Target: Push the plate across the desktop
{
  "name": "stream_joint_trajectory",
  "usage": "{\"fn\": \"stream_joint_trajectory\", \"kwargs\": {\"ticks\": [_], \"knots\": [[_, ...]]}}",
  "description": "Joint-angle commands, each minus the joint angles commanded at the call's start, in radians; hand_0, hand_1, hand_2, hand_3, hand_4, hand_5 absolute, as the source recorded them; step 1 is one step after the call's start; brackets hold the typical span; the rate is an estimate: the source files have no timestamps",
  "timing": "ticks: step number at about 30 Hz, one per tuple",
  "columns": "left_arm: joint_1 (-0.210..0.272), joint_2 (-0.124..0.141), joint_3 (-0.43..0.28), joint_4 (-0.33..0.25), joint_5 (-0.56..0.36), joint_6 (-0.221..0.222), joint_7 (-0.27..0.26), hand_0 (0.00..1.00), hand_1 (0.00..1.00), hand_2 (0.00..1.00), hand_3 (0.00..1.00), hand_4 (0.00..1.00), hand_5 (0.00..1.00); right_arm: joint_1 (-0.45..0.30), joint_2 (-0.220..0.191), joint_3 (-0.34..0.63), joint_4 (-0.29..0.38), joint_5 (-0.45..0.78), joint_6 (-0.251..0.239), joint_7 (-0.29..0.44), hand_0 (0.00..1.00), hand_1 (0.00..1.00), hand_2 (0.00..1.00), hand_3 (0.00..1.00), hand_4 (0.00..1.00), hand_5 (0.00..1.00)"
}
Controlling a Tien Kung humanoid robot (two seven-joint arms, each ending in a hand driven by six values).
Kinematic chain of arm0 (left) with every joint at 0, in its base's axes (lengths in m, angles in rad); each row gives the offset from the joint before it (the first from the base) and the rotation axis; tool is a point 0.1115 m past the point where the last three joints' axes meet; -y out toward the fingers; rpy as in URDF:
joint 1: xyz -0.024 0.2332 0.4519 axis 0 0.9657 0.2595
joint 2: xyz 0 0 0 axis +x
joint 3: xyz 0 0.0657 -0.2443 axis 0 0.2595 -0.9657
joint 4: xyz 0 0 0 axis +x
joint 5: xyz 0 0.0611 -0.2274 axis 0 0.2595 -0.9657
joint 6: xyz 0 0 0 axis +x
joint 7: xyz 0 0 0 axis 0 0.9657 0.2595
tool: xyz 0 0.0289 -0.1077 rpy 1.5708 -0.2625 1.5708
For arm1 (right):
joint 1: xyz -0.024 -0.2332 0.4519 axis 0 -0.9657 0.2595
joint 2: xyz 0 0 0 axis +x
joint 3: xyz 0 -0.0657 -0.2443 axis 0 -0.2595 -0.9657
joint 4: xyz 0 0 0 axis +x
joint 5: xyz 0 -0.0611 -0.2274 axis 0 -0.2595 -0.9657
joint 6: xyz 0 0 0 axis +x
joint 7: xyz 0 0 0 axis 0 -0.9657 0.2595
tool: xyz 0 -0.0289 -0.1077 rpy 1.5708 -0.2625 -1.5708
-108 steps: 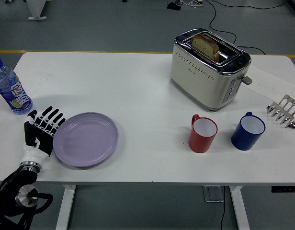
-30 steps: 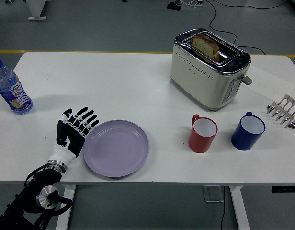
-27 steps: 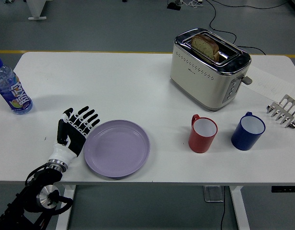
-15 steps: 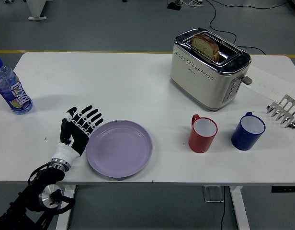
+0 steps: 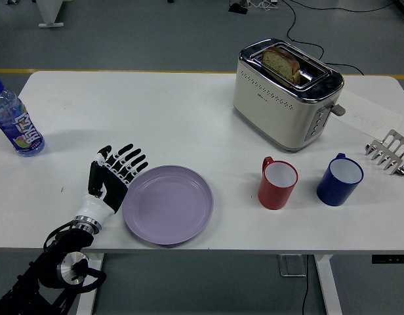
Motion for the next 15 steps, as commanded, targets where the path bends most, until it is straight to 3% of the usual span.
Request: {"fn": "stream_joint_trajectory", "kwargs": {"ticks": [15], "knots": [[-0.005,0.000,0.014,-0.009,-0.010,-0.001,0.000,0.721,0.708,0.653,0.619,0.522,0.998,0.003,0.000,0.002,0.000,-0.004,-0.001,-0.001,0.591,0.523,0.607,0.624,0.374,0.561]]}}
